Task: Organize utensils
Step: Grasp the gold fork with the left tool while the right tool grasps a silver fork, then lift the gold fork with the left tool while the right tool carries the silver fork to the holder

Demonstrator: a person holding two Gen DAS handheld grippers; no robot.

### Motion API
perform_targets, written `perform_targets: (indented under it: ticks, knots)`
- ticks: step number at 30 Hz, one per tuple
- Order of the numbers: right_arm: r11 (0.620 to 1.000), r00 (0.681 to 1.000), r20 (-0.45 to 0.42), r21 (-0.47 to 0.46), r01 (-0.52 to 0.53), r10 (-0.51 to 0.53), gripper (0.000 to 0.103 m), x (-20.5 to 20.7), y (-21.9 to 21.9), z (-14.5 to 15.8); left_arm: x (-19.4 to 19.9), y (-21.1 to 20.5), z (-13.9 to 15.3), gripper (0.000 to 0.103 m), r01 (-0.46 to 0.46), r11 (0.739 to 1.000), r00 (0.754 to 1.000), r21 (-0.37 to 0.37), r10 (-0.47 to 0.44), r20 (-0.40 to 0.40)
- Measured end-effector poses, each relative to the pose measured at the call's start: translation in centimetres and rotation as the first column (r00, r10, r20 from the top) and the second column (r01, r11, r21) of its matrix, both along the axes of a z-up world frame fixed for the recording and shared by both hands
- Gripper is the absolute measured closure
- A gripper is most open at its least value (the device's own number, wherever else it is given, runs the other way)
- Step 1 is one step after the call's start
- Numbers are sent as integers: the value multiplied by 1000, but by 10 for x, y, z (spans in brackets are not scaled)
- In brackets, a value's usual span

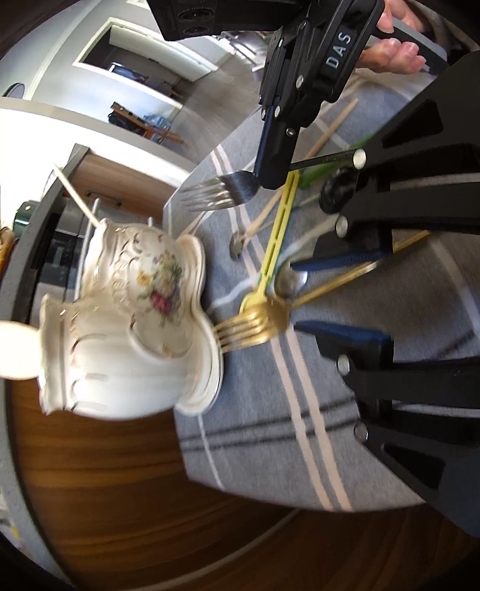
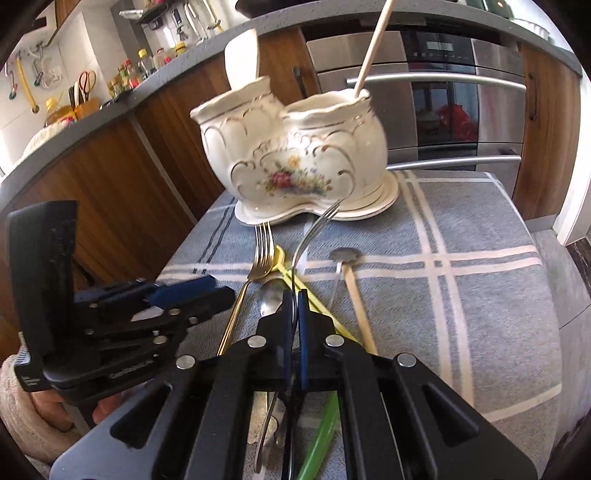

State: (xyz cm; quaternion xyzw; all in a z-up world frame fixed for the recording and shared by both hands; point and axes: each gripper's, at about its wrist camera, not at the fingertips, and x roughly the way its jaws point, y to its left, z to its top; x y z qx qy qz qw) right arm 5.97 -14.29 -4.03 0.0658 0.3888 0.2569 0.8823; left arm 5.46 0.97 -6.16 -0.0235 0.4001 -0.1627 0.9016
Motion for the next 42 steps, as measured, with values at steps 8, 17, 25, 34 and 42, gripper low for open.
perform_targets:
  ticks: [8, 17, 25, 34, 42]
  knots:
    - [1000, 1000, 8, 24, 5, -6, 100, -2, -10, 4, 21, -9, -10, 92, -40, 999, 992, 24, 43, -116]
    - [999, 1000, 22, 39, 4, -5, 100, -3, -13, 9, 31, -22, -10, 91, -51, 995, 990, 87, 62, -123]
    - [998, 999, 50, 57, 13, -15, 100, -6, -21, 19, 24, -13, -4, 97, -36, 999, 995, 32, 38, -93]
    - [998, 997, 77, 64, 25, -30, 100, -8, -24, 26, 3, -5, 14, 98, -20, 1000, 1000, -11, 20, -3]
    - [998, 992, 122, 63, 16, -23, 100, -14, -22, 41, -16, 1, 46, 98, -11, 999, 993, -45, 16, 115]
